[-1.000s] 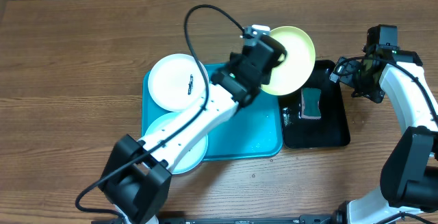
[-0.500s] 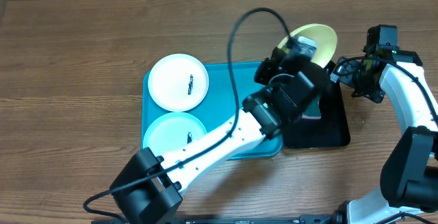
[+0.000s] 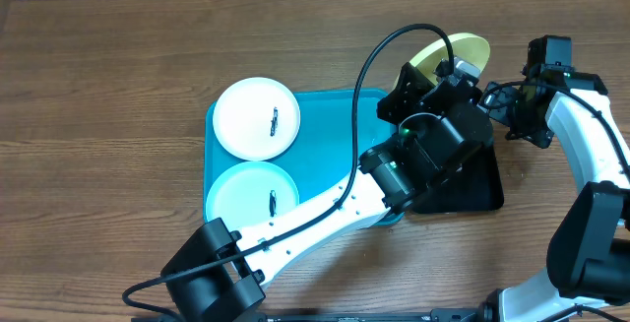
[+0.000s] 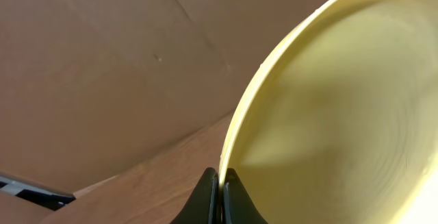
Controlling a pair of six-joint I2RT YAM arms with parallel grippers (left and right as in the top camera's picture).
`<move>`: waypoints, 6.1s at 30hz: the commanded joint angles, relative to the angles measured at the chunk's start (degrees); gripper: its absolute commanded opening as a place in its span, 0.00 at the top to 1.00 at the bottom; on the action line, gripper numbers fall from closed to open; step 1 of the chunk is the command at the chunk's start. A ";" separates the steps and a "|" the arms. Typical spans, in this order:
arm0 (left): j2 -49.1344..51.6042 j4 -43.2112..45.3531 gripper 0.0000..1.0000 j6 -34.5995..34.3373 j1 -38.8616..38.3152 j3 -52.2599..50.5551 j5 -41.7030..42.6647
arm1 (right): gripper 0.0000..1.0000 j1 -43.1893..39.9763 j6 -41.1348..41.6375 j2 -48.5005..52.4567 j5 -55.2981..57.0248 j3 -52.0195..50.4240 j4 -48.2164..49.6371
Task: Clean dirty plates on tray and stack at the side
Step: 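Lift the yellow plate by its rim with the left gripper, then carry the yellow plate with the left gripper to the table's left side, then set the yellow plate down on the table and open the left gripper, then move the left gripper to the lower white plate and grip its rim, then slide the white plate with the left gripper to the teal tray's center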
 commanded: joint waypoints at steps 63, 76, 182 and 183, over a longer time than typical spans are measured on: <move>-1.97 -23.74 0.96 -43.50 87.01 -20.44 55.41 | 0.00 -0.13 0.24 0.04 0.57 0.61 0.17; -2.05 -35.32 0.46 -31.17 86.84 -9.97 76.11 | 0.00 -0.13 0.24 0.04 0.57 0.61 0.17; -23.98 -46.12 0.62 -41.20 58.03 -43.65 52.09 | 0.00 -0.13 0.24 0.04 0.57 0.61 0.17; -23.98 -45.88 0.63 -41.20 58.03 -44.17 52.26 | 0.00 -0.13 0.24 0.04 0.57 0.61 0.17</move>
